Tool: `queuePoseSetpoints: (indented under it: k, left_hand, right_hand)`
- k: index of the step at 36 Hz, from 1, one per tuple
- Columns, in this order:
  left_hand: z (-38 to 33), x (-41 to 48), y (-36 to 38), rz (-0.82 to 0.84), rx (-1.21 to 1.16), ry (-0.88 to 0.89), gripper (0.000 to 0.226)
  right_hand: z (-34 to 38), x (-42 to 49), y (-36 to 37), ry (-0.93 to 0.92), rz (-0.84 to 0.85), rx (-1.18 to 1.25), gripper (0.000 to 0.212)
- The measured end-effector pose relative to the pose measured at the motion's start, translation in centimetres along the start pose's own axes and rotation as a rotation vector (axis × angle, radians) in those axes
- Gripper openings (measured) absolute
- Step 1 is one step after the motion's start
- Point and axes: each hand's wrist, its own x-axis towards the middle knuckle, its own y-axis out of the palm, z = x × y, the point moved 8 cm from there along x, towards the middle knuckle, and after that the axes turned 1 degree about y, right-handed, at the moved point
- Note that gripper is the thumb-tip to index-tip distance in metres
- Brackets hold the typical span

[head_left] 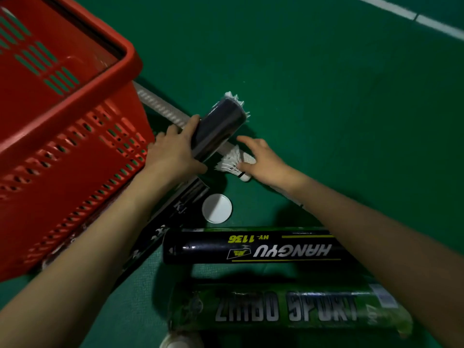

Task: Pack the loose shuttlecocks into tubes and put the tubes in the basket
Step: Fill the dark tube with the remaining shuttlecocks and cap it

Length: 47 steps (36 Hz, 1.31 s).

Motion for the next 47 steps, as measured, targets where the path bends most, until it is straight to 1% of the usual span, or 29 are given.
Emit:
queuePoseSetpoints:
  k: [3, 6, 10, 14, 18, 22, 24, 29, 31, 34, 37, 38, 39, 42, 43, 45, 46, 47]
  left_hand:
    - [0.8, 0.0, 0.0, 0.002, -0.047, -0.013, 0.109]
    - [1.2, -0.2, 0.0, 0.007, -0.039, -0.011, 0.110]
    - [1.7, -0.4, 0.3, 0.025, -0.038, -0.017, 0.111]
    - [0.7, -0.7, 1.0, 0.045, -0.012, 0.011, 0.111]
    - [-1.9, -1.3, 1.8, 0.073, 0.021, 0.093, 0.112]
    - [-4.9, -2.3, 2.4, 0.055, 0.069, 0.194, 0.109]
    - [-6.5, -2.8, 2.8, 0.053, 0.094, 0.227, 0.109]
    - [-10.5, -4.0, 3.6, 0.051, 0.127, 0.313, 0.108]
    - [-12.0, -4.5, 3.8, 0.041, 0.147, 0.350, 0.108]
    - [-14.2, -5.4, 4.0, 0.021, 0.161, 0.413, 0.109]
    - [-15.7, -6.3, 4.2, 0.006, 0.157, 0.467, 0.109]
    - [-16.1, -6.5, 4.3, 0.001, 0.156, 0.479, 0.109]
    - [-16.3, -6.7, 4.3, -0.003, 0.156, 0.485, 0.109]
    - [-16.4, -6.9, 4.3, -0.012, 0.135, 0.478, 0.109]
    - [-16.4, -7.0, 4.2, -0.015, 0.125, 0.475, 0.109]
    - [-16.3, -7.1, 4.2, -0.020, 0.113, 0.474, 0.109]
    - [-16.2, -7.1, 4.2, -0.020, 0.109, 0.474, 0.109]
    - [-16.2, -7.2, 4.2, -0.020, 0.106, 0.474, 0.109]
  right_hand:
    - [0.9, 0.5, 1.4, -0.096, 0.046, -0.193, 0.063]
    - [0.9, 0.8, 2.2, -0.135, 0.054, -0.318, 0.056]
    - [0.1, 1.0, 1.0, -0.094, -0.070, -0.385, 0.041]
    - [-1.6, 0.5, -1.6, -0.020, -0.183, -0.430, 0.041]
    - [-3.9, -1.3, -5.1, 0.075, -0.292, -0.461, 0.038]
    - [-5.7, -3.4, -8.9, 0.180, -0.404, -0.367, 0.034]
    - [-6.3, -4.8, -10.9, 0.204, -0.466, -0.314, 0.028]
    - [-7.8, -8.9, -15.2, 0.233, -0.613, 0.014, 0.020]
    - [-8.3, -10.2, -16.4, 0.224, -0.645, 0.100, 0.019]
    - [-8.6, -11.6, -17.3, 0.206, -0.624, 0.190, 0.023]
    - [-8.3, -12.4, -17.0, 0.180, -0.558, 0.320, 0.015]
    - [-8.2, -12.6, -16.7, 0.182, -0.535, 0.371, 0.015]
    - [-8.1, -12.6, -16.4, 0.182, -0.514, 0.405, 0.021]
    - [-8.1, -12.8, -15.6, 0.217, -0.450, 0.530, 0.061]
    - [-8.3, -12.7, -15.4, 0.221, -0.438, 0.582, 0.066]
    - [-8.2, -12.9, -15.0, 0.222, -0.413, 0.621, 0.061]
    - [-8.0, -12.8, -14.9, 0.226, -0.402, 0.623, 0.065]
    - [-7.9, -12.8, -14.8, 0.220, -0.387, 0.629, 0.074]
